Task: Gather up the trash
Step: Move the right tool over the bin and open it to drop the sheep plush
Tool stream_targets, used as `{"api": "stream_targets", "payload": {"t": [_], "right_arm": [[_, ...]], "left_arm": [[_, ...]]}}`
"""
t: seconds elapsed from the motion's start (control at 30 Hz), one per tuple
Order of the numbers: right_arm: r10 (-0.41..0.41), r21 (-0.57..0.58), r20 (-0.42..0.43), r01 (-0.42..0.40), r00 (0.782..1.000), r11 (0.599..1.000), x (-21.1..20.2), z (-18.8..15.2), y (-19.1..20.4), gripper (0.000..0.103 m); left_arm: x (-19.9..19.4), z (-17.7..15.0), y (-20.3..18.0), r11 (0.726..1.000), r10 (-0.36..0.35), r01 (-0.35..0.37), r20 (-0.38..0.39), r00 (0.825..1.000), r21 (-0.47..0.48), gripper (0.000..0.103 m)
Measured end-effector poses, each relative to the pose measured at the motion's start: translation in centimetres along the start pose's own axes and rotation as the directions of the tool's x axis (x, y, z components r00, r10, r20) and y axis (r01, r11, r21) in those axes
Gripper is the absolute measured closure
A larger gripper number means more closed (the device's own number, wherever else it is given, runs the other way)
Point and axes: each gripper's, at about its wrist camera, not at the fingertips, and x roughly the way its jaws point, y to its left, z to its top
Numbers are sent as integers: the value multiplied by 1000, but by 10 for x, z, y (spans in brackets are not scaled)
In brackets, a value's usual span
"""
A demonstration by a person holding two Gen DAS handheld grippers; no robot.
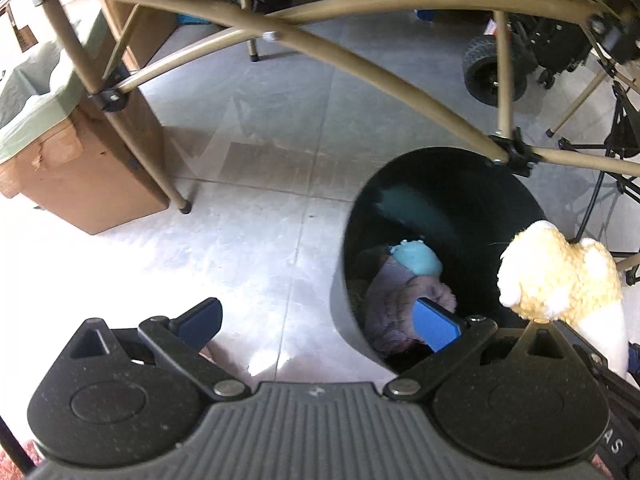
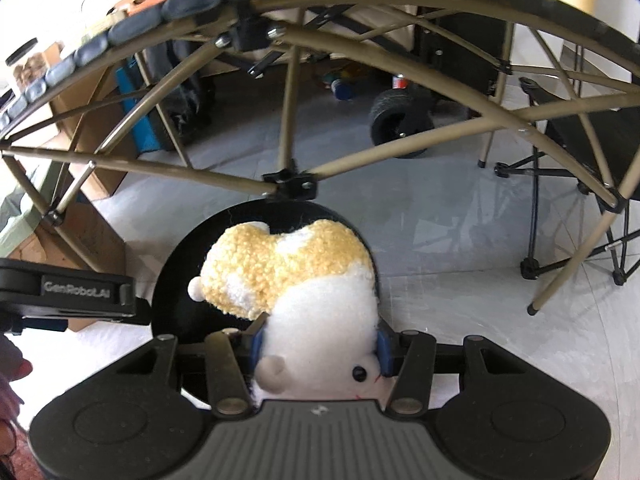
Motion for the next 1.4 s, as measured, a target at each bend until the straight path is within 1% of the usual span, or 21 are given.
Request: {"api": "stream_targets", "payload": {"t": [0.2,0.43,0.67,1.07,1.17,1.27,1.33,1.4], "right_arm": [[4,2,-56,-4,998,1000,19,3,14,54],[26,12,-126,-24,992,1000,42,4,31,54],[8,7,-179,-7,984,1000,61,5,39,53],[0,-15,-215,-4,977,1000,74,8,51,52],[4,-12,-226,-7,974,1000,76,9,50,49],[0,-1,-219,-1,976,1000,75,10,49,34],[-4,-2,-208,4,978,1000,74,10,49,15],[0,1,-203,0,979,1000,74,10,49,10]], "left_arm": [[2,-2,22,1000,9,-9,-5,1000,-24,0],[6,-4,39,999,15,-16,-13,1000,-41,0],[13,-5,49,998,27,-28,-30,999,-53,0],[17,-7,55,998,28,-30,-36,999,-56,0],[18,-8,58,997,31,-33,-39,999,-63,0],[17,-8,59,997,31,-33,-38,999,-64,0],[17,-8,59,997,30,-32,-36,999,-63,0],[17,-8,58,997,32,-34,-36,999,-63,0]]}}
